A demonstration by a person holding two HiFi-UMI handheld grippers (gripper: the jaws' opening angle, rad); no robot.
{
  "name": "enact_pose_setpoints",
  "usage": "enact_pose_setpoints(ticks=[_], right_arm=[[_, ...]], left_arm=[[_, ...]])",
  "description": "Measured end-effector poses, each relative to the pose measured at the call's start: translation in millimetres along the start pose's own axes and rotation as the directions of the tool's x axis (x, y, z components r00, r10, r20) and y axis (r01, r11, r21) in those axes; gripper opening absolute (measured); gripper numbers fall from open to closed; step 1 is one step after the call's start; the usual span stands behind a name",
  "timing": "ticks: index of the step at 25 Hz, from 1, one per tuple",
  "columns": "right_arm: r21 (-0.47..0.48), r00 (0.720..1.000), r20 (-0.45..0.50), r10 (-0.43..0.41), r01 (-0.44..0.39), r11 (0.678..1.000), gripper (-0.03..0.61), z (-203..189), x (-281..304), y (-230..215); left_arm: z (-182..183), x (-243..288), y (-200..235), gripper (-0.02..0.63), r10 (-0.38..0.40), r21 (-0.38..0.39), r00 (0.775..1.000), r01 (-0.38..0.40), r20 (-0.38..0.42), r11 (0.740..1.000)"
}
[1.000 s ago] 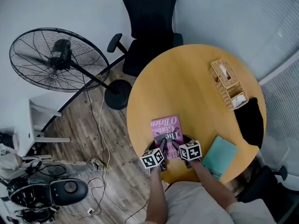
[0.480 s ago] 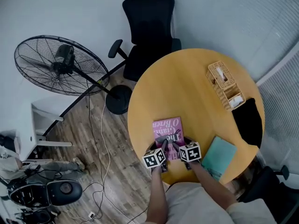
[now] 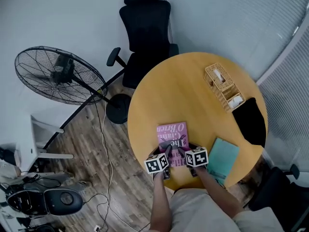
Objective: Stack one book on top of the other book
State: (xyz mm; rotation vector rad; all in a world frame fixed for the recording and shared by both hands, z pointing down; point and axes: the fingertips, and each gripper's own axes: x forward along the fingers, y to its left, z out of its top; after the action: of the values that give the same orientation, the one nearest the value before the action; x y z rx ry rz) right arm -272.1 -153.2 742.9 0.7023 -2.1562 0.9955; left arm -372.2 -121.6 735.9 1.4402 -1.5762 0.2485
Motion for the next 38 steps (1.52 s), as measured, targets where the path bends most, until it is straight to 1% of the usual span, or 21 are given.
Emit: enact_pose_setpoints(ticks=[4,8,11,15,22,33,38], right_arm=[[0.047,0.999,0.017,-0.033,0.033,0.998,0.249,-3.6,-22.9,-10.0],[0.102,0.995,0.056,-0.078,0.072,0.992,0.247,-11.5,-45.3,-24.6],[0.152,0.992,0.074,-0.098,0.086,0.985,0.247,-20.1,-59.1,-34.1],[0.206,0.987,0.104,-0.125,0.101,0.973,0.246,-30.4,-79.3,-49.5],[0.275,0.975,0.137,-0.173,0.131,0.952,0.247,-51.6,-111.3,-71.6],[0.392,0.953,0.183,-0.244,0.157,0.906,0.245,-85.2,-173.3,-116.7],[0.447,0.943,0.188,-0.276,0.168,0.879,0.245,-103.8,-193.2,-136.0]], left_arm=[[-3.5,-1.6,-21.0,0.25,-0.042,0.024,0.999,0.043,-0.027,0.999],[-10.2,1.3,-47.0,0.25,-0.077,0.065,0.995,0.08,-0.056,0.995],[-16.0,2.7,-63.1,0.251,-0.086,0.106,0.993,0.094,-0.082,0.99],[-24.5,4.8,-89.3,0.252,-0.105,0.161,0.99,0.12,-0.096,0.98],[-45.8,7.8,-125.9,0.252,-0.14,0.205,0.981,0.165,-0.133,0.965],[-80.0,12.2,-203.4,0.252,-0.18,0.306,0.963,0.237,-0.202,0.922],[-98.9,18.3,-229.9,0.252,-0.191,0.341,0.95,0.269,-0.246,0.901]])
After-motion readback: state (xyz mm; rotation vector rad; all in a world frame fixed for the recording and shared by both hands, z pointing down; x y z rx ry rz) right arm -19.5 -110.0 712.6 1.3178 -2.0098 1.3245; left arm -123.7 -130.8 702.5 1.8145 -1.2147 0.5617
